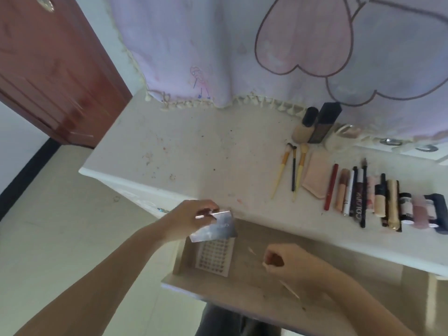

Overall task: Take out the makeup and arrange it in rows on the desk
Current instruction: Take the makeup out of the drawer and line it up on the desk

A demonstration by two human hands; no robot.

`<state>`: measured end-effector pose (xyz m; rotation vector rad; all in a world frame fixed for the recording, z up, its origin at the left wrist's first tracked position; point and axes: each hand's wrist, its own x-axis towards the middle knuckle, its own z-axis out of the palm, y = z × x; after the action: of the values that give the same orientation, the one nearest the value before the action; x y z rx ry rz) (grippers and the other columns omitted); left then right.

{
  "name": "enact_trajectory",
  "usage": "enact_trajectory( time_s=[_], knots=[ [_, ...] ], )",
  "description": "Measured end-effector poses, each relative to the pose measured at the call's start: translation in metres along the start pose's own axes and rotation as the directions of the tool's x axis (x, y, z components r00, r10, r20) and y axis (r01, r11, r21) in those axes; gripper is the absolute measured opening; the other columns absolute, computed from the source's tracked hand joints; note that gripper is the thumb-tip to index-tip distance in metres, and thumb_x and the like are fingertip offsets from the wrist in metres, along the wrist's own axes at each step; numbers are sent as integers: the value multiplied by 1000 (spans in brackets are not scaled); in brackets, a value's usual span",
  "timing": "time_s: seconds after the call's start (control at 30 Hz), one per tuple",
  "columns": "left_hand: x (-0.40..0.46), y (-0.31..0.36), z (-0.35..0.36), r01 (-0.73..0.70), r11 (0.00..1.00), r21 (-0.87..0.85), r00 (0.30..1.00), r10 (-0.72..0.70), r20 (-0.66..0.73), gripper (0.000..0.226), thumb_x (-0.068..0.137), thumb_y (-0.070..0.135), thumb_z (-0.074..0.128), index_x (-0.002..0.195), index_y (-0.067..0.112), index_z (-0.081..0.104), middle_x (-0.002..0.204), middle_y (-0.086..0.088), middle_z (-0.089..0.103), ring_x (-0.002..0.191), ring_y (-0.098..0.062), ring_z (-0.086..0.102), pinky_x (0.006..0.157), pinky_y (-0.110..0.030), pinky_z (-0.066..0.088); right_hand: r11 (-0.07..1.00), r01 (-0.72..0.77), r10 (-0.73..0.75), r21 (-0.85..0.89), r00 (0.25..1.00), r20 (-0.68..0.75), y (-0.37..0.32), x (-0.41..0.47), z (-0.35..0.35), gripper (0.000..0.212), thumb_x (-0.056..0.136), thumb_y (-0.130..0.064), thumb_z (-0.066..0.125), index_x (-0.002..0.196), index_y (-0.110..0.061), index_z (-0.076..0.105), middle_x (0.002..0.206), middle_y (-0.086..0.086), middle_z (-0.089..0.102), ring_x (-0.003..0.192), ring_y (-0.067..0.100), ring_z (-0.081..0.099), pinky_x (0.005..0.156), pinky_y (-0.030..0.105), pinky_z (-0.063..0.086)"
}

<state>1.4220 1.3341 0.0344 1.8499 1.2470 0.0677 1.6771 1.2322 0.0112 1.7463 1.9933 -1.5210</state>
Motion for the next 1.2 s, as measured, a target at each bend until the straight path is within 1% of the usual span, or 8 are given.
enact_trajectory(
  time_s=[0.1,0.27,0.4,0.67,0.87,1.03,1.1,1.2],
  knots=[
    [28,30,-38,-32,999,-36,996,29,-86,25,92,21,58,117,20,63,107,11,61,98,-4,57,77,-7,40,975,37,25,219,962,-273,-17,-5,-50,13,91,-23,58,101,-31,53,82,-9,61,73,4,60,66,15,48],
    [120,56,-74,-115,991,75,989,121,-86,24,97,19,47,116,18,63,103,3,62,95,-16,57,78,-24,41,916,28,241,399,757,-607,-44,51,-96,48,93,-14,53,136,-27,35,74,1,56,60,10,53,50,15,43],
    [197,63,-82,-157,953,260,984,174,-41,30,100,26,41,123,15,58,117,-5,62,99,-19,54,81,-23,36,947,-139,305,289,669,-678,-51,100,-110,44,94,-9,44,135,-20,31,109,6,58,79,17,55,68,30,48],
    [304,96,-65,-302,864,403,950,307,54,29,100,29,39,120,20,58,117,-4,64,107,-26,57,94,-39,43,893,-436,376,109,593,-712,-32,114,-117,32,99,-22,37,131,-17,33,115,-1,54,75,13,50,61,24,40],
    [334,101,-38,-344,755,559,920,390,40,36,99,33,41,130,19,51,130,-12,48,119,-30,44,97,-40,34,880,-467,363,92,533,-764,-21,105,-109,37,100,-26,37,136,-19,34,124,-3,52,90,17,60,62,22,38],
    [294,97,-28,-355,753,554,867,487,-107,43,95,26,47,137,14,43,134,-13,43,125,-32,37,105,-39,28,959,-277,53,-63,395,-917,-29,86,-87,13,91,-19,53,101,-17,62,88,-5,66,50,10,56,40,13,31],
    [236,83,-22,-447,784,431,786,574,-228,35,92,16,48,126,7,52,123,-15,51,114,-33,46,98,-39,37,977,-110,-115,-182,442,-889,-39,75,-58,17,91,-23,44,93,-20,61,80,-10,64,45,6,52,39,13,35],
    [114,32,11,-529,820,220,705,569,-424,27,88,7,44,112,9,56,108,-8,56,103,-20,50,93,-26,41,984,-17,-122,-176,659,-743,-46,64,16,10,84,-31,41,90,-29,49,73,-12,64,49,7,58,42,18,38]
  ],
)
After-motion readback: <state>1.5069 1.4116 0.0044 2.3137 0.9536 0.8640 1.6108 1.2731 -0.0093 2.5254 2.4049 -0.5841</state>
